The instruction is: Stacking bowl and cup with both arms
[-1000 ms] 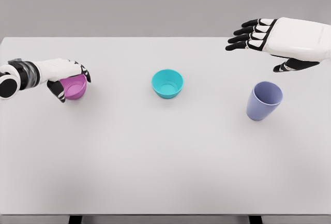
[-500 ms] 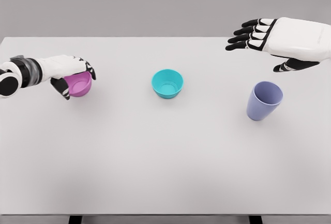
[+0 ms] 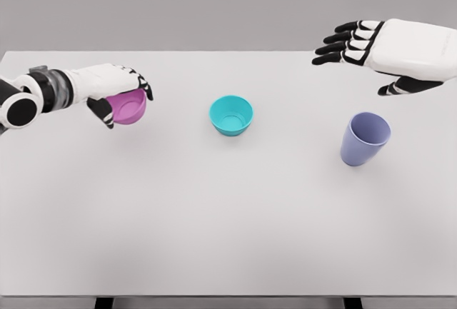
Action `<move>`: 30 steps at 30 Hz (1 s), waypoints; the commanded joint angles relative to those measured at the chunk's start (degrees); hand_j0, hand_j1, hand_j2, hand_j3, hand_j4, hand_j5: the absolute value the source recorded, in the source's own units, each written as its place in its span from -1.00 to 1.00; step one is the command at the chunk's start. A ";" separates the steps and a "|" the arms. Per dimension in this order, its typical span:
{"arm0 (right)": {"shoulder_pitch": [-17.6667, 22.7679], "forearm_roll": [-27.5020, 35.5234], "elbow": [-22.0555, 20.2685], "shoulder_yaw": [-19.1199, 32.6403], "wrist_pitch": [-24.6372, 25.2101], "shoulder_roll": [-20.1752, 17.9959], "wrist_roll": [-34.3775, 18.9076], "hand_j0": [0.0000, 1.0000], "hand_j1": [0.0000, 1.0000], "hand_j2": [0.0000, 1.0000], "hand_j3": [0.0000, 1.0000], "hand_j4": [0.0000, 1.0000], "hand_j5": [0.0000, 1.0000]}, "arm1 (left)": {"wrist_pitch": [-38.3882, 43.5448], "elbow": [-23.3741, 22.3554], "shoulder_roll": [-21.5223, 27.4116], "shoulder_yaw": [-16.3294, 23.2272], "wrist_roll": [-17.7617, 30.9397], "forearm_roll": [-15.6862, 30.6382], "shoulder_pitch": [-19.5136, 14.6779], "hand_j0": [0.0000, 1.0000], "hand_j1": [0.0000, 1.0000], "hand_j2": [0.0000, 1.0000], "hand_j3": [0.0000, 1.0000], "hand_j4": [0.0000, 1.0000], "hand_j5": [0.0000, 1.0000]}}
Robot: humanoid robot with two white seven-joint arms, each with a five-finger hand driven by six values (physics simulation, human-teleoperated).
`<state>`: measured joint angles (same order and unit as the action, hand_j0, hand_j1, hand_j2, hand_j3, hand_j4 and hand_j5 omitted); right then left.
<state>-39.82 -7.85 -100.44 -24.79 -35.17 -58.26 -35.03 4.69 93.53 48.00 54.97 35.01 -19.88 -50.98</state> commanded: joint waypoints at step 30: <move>0.09 0.29 -0.02 1.05 0.17 -1.33 0.03 1.00 1.00 1.00 1.00 1.00 1.00 | -0.03 2.45 -7.65 -0.03 -0.01 -0.43 -2.28 0.40 0.40 0.40 0.40 0.40 0.40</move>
<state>-39.73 -7.85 -100.45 -23.84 -35.17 -59.20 -35.03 4.68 95.99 41.14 54.99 35.03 -20.18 -53.61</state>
